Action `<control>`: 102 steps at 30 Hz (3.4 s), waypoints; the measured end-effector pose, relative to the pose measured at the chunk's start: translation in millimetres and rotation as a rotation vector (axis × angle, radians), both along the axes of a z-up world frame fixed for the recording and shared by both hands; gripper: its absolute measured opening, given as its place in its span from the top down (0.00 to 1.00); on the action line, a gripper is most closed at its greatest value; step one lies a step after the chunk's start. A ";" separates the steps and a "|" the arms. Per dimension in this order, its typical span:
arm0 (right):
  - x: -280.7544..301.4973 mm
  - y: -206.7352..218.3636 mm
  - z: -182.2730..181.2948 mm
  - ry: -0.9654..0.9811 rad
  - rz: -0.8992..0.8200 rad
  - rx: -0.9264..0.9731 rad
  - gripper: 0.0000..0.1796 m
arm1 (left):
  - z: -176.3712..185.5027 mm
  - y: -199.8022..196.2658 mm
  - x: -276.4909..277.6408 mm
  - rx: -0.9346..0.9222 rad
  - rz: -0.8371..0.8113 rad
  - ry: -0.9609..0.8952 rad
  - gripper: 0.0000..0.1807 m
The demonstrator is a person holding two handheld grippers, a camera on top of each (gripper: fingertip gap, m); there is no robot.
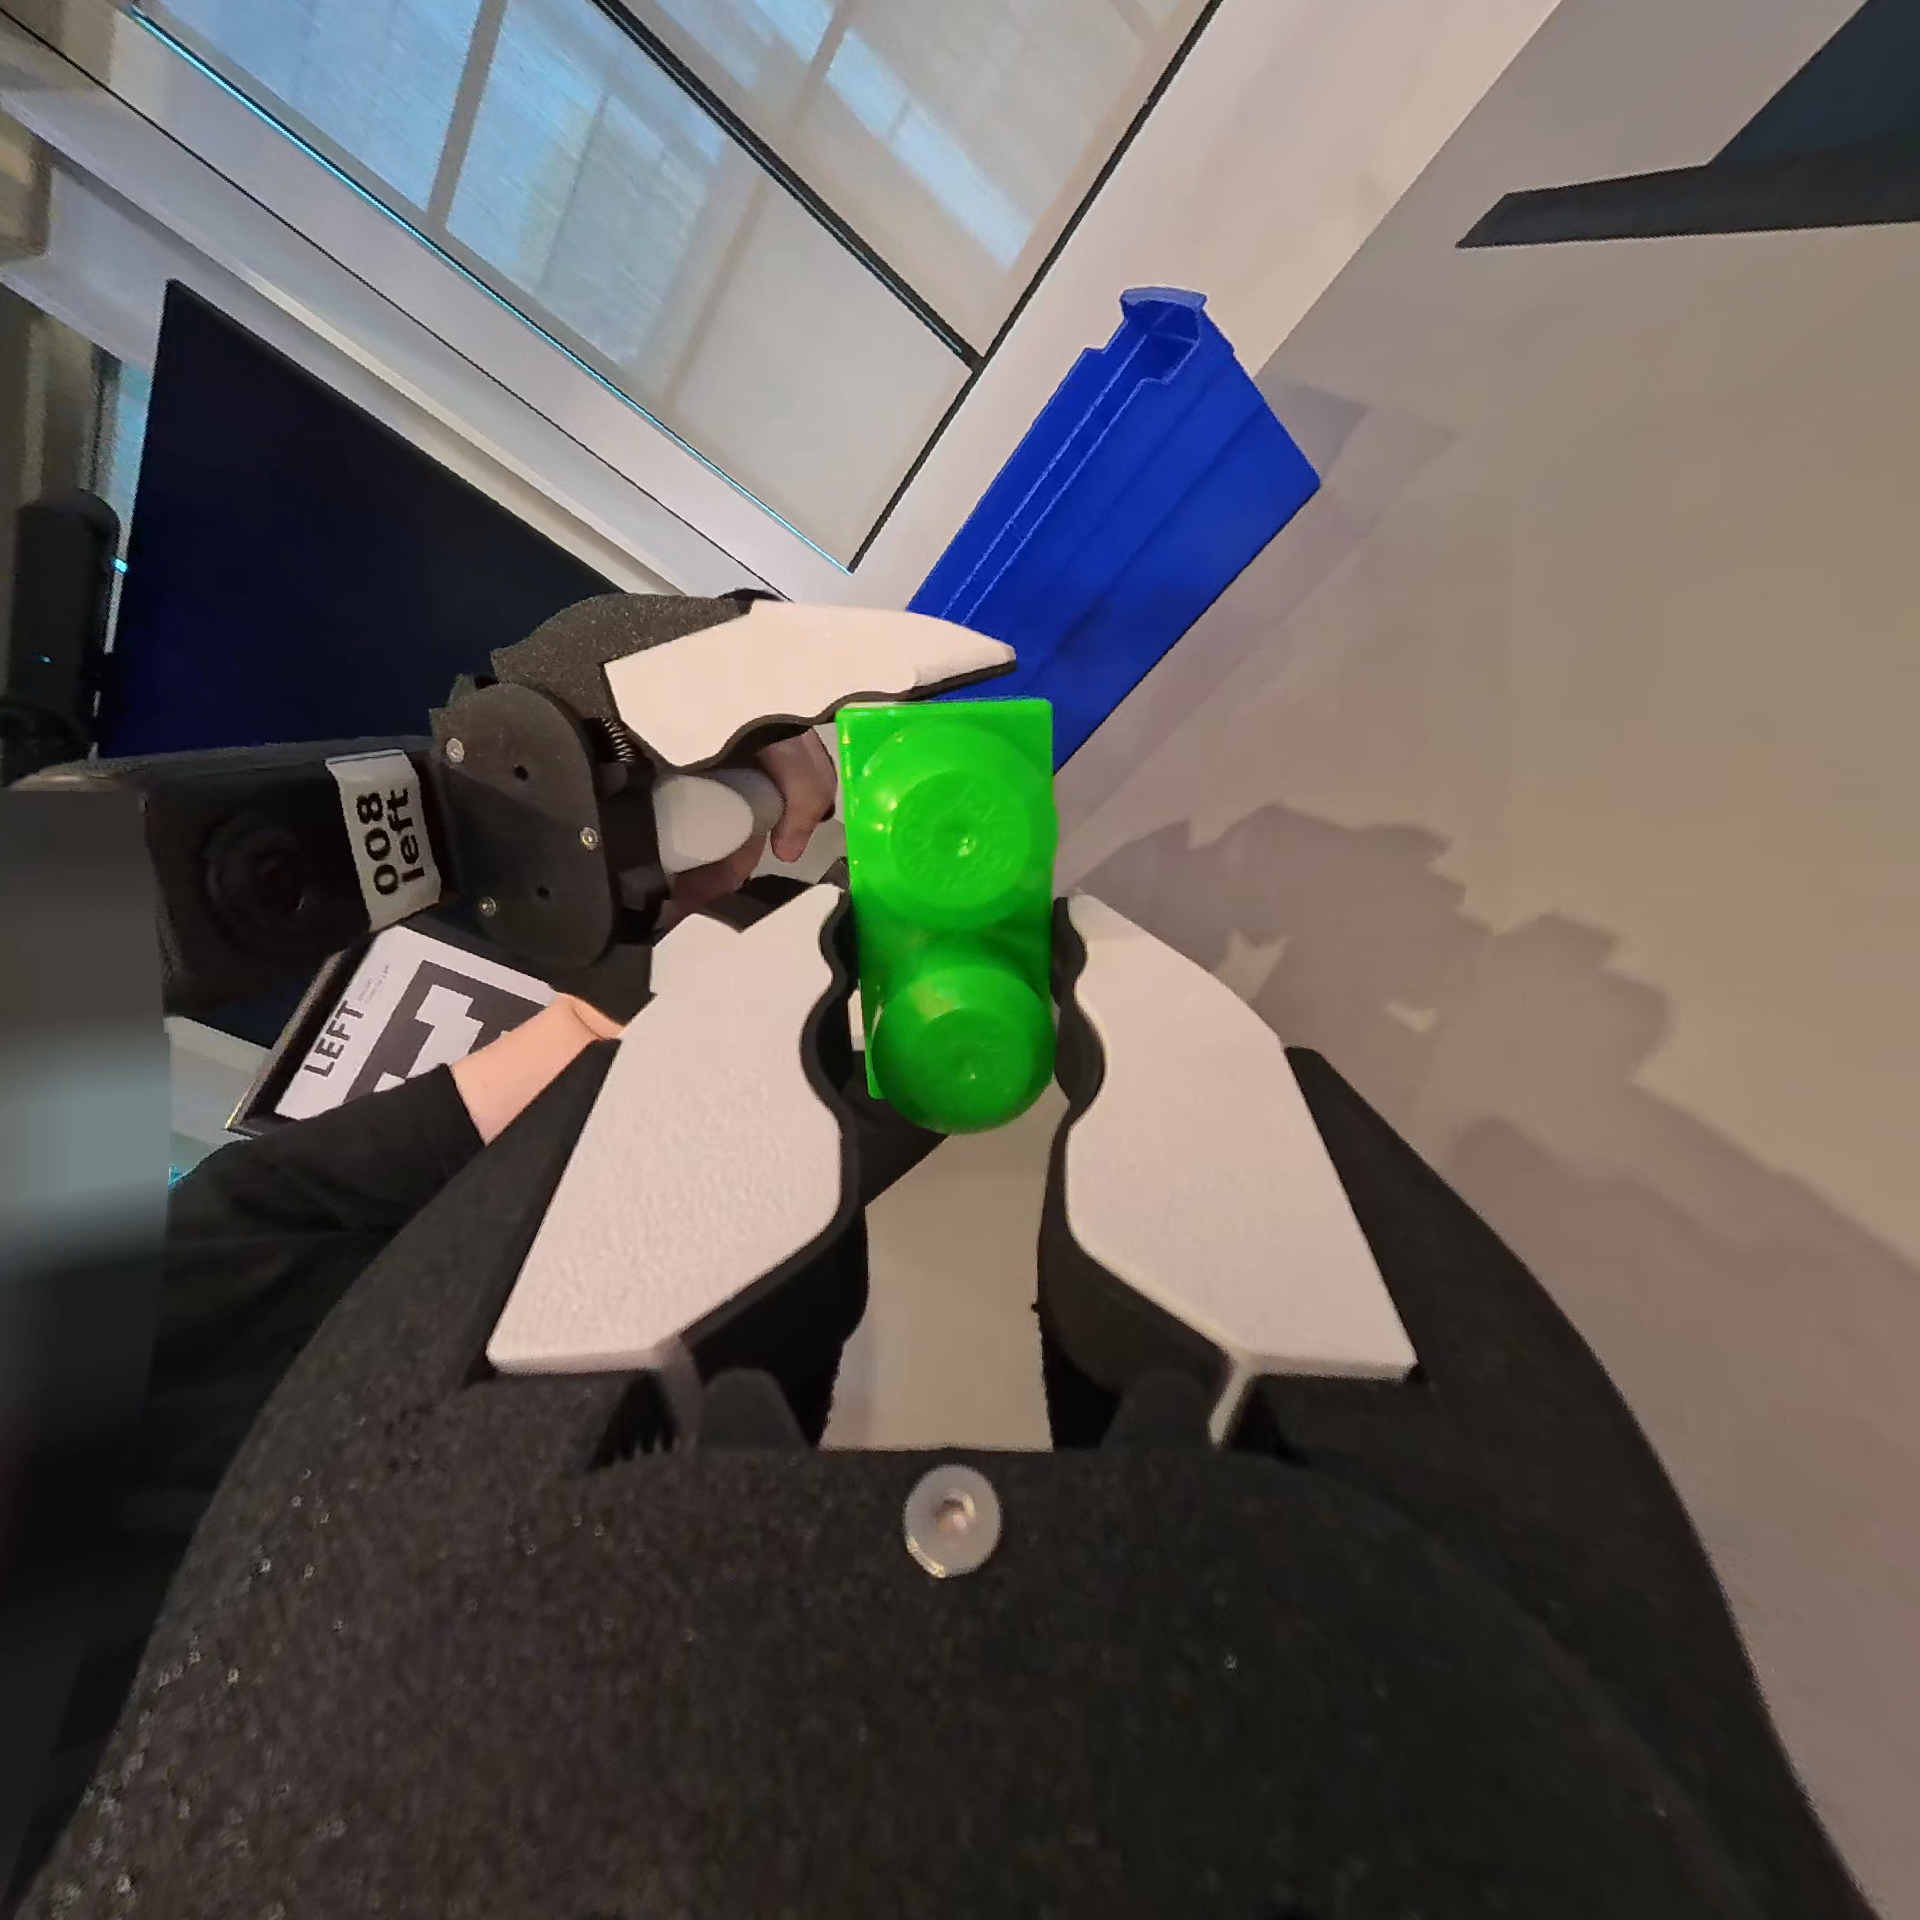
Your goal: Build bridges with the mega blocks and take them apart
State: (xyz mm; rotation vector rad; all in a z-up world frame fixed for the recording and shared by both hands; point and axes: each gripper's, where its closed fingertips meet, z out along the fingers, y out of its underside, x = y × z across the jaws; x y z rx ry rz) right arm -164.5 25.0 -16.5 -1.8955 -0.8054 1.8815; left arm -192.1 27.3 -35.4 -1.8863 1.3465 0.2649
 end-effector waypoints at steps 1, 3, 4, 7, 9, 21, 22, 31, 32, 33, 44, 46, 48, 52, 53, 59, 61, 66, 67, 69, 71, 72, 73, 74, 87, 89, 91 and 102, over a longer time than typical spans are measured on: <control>-0.5 -1.5 0.2 -0.002 0.008 0.003 0.80 | 0.4 -0.7 1.4 -0.004 -0.003 -0.009 0.58; -1.7 -4.0 -0.1 -0.014 0.017 0.015 0.81 | 1.7 -1.2 3.2 -0.005 -0.006 -0.022 0.58; -2.4 -4.5 0.0 -0.018 0.015 0.023 0.81 | 2.5 -1.4 4.1 -0.001 -0.008 -0.026 0.58; -3.3 -6.3 1.0 -0.025 0.018 0.036 0.81 | 4.0 -2.0 6.6 0.007 -0.013 -0.028 0.58; -4.0 -8.1 0.7 -0.037 0.023 0.041 0.81 | 4.8 -1.8 8.4 0.016 -0.013 -0.027 0.58; -3.6 -10.6 -3.5 -0.082 0.030 0.108 0.81 | 8.0 -5.1 13.8 0.036 -0.042 -0.021 0.59; -3.8 -11.4 -3.7 -0.081 0.036 0.108 0.81 | 7.8 -5.6 13.9 0.038 -0.045 -0.024 0.59; -1.2 -13.3 2.4 -0.052 0.059 0.108 0.81 | 12.6 -6.6 16.4 0.058 -0.065 -0.067 0.59; -0.7 -13.1 2.2 -0.053 0.060 0.103 0.81 | 12.5 -6.4 16.9 0.058 -0.064 -0.064 0.59; -0.3 -12.5 2.1 -0.053 0.059 0.099 0.81 | 12.6 -5.9 17.2 0.064 -0.064 -0.057 0.59; 7.2 -13.3 10.2 -0.005 0.090 0.055 0.81 | 19.3 -6.0 24.4 0.095 -0.080 -0.119 0.59; 8.2 -14.9 11.1 0.006 0.106 0.037 0.81 | 19.8 -7.4 25.7 0.092 -0.088 -0.138 0.59; 9.1 -17.4 13.5 0.031 0.129 0.011 0.80 | 21.5 -9.1 27.7 0.097 -0.099 -0.160 0.59; 10.2 -20.8 14.8 0.043 0.155 -0.009 0.80 | 22.3 -11.4 29.9 0.112 -0.116 -0.159 0.59; 10.7 -21.8 14.6 0.040 0.162 -0.007 0.81 | 22.3 -12.2 30.4 0.111 -0.121 -0.160 0.59; 12.0 -24.4 14.0 0.013 0.173 0.036 0.81 | 21.8 -13.4 31.7 0.114 -0.135 -0.154 0.59; 12.3 -24.6 15.1 0.015 0.173 0.050 0.81 | 22.8 -13.4 32.1 0.120 -0.136 -0.153 0.59; 12.2 -24.8 15.1 0.004 0.165 0.075 0.81 | 22.5 -13.3 32.0 0.126 -0.131 -0.153 0.59; 11.9 -24.9 15.3 0.004 0.164 0.076 0.81 | 22.9 -13.3 31.8 0.132 -0.131 -0.152 0.59; 11.1 -25.1 14.6 -0.006 0.161 0.079 0.81 | 22.0 -13.4 31.1 0.126 -0.127 -0.151 0.59; 10.5 -25.3 15.0 -0.008 0.156 0.083 0.81 | 22.2 -13.4 30.4 0.130 -0.125 -0.149 0.59; 10.1 -25.7 15.0 -0.012 0.156 0.086 0.81 | 22.2 -13.4 30.2 0.131 -0.124 -0.147 0.59; 9.8 -25.9 14.7 -0.016 0.154 0.093 0.81 | 22.5 -13.3 30.3 0.134 -0.124 -0.146 0.59; 9.5 -26.0 14.5 -0.020 0.151 0.097 0.81 | 22.5 -13.1 30.2 0.136 -0.123 -0.143 0.59; 8.4 -32.1 -2.7 -0.146 0.180 0.162 0.81 | 11.0 -16.7 30.1 0.129 -0.171 -0.040 0.59; 7.3 -31.4 -3.9 -0.156 0.177 0.169 0.81 | 10.2 -15.9 28.7 0.141 -0.167 -0.040 0.59; 3.5 -24.7 1.8 -0.127 0.125 0.176 0.80 | 15.7 -11.3 26.2 0.164 -0.145 -0.058 0.59; 12.4 -10.3 29.6 -0.013 0.022 0.129 0.81 | 31.3 -6.7 31.4 0.201 -0.125 -0.127 0.59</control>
